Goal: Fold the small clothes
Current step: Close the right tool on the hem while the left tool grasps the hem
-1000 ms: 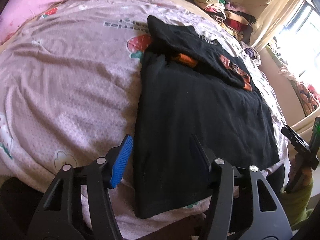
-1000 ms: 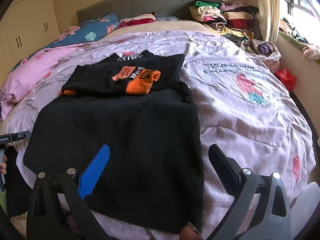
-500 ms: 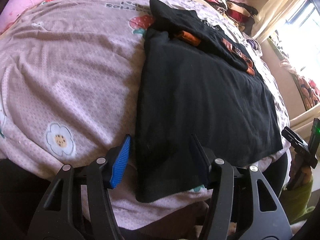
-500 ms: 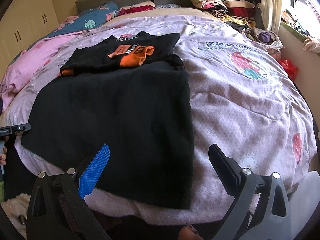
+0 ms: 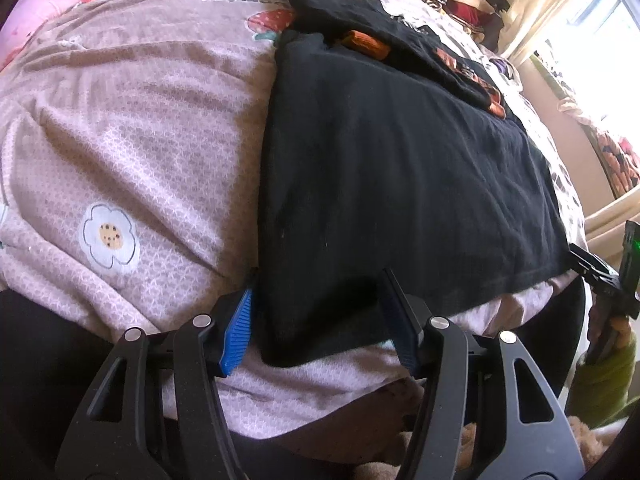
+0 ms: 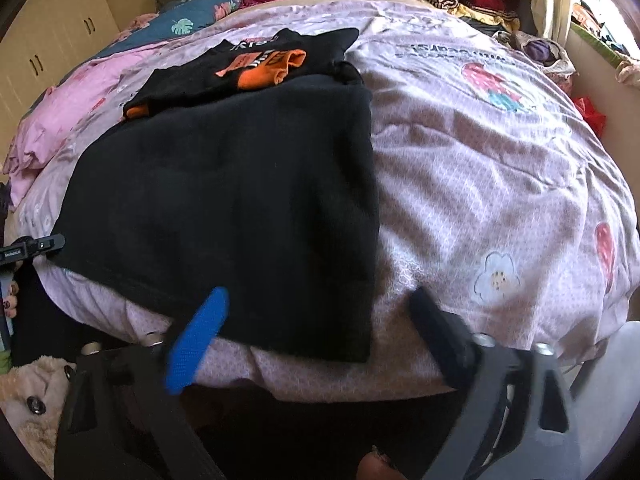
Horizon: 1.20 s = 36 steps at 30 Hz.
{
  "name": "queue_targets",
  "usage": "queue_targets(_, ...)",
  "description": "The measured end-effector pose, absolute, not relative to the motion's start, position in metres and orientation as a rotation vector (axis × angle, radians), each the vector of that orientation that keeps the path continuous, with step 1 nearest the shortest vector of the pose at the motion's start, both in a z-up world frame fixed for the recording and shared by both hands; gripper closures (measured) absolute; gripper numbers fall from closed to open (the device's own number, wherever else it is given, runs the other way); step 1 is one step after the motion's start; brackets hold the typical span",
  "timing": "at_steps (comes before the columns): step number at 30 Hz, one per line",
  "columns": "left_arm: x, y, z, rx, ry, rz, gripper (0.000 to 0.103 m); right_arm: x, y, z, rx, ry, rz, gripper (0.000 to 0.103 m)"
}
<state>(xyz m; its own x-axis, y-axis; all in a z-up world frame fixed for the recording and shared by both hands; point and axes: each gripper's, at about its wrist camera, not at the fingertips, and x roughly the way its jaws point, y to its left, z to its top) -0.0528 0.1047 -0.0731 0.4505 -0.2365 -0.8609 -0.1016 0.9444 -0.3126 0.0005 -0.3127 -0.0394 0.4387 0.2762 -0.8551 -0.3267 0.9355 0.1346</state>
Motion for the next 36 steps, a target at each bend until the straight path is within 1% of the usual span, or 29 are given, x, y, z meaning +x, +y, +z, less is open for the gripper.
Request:
queue_targets(2,-0.055,0.106,-0.074,-0.347,1.109,-0.086,0.053,0.001,-0.315,-0.042,-0.045,1.060,0.370,0.025)
queue_targets(3,-0.056,0.106,-0.074,-0.349,1.109,-0.086,0.053,0.000,-0.317,-0.042,-0.040,1.059,0.369,0.030)
queue_targets(4,-0.056,0.107,-0.074,-0.352,1.111,-0.087,0.053,0.001,-0.319,-0.042,-0.032,1.059,0.367,0.040)
queue_targets(5,-0.056,0.107,-0.074,-0.353,1.112,-0.087,0.053,0.001,-0.321,-0.042,-0.025,1.059,0.367,0.045)
queue_targets(6,-0.055,0.106,-0.075,-0.356,1.113,-0.086,0.053,0.001,-0.324,-0.043,-0.013,1.065,0.365,0.055)
queue_targets(7,-0.055,0.107,-0.075,-0.362,1.114,-0.085,0.053,0.001,-0.325,-0.043,-0.011,1.068,0.362,0.061)
queue_targets(8,-0.055,0.109,-0.075,-0.371,1.115,-0.084,0.053,0.001,-0.326,-0.043,-0.008,1.068,0.364,0.063)
queue_targets(10,-0.055,0.110,-0.076,-0.374,1.117,-0.084,0.053,-0.001,-0.327,-0.044,-0.005,1.071,0.380,0.073)
queue_targets(12,-0.054,0.109,-0.076,-0.372,1.119,-0.083,0.053,-0.003,-0.327,-0.044,-0.006,1.073,0.396,0.078)
queue_targets(15,-0.053,0.112,-0.078,-0.387,1.123,-0.083,0.053,-0.008,-0.323,-0.043,-0.013,1.082,0.442,0.093)
queue_targets(19,-0.052,0.113,-0.079,-0.391,1.126,-0.084,0.053,-0.015,-0.318,-0.032,-0.017,1.046,0.494,0.094)
queue_targets(21,-0.052,0.114,-0.079,-0.387,1.127,-0.071,0.059,-0.016,-0.318,-0.022,0.000,1.014,0.512,0.094)
queue_targets(23,-0.052,0.116,-0.078,-0.389,1.126,-0.062,0.072,-0.017,-0.318,-0.012,0.013,0.977,0.520,0.094)
queue_targets(24,-0.053,0.117,-0.078,-0.396,1.125,-0.063,0.075,-0.017,-0.319,-0.007,0.019,0.963,0.521,0.094)
queue_targets(26,-0.054,0.118,-0.075,-0.407,1.114,-0.073,0.091,-0.016,-0.321,0.000,0.038,0.936,0.518,0.094)
queue_targets(28,-0.057,0.118,-0.069,-0.424,1.091,-0.089,0.099,-0.012,-0.326,0.008,0.057,0.908,0.504,0.094)
queue_targets(36,-0.064,0.128,-0.019,-0.460,0.930,-0.115,0.101,0.000,-0.342,0.036,0.154,0.799,0.466,0.094)
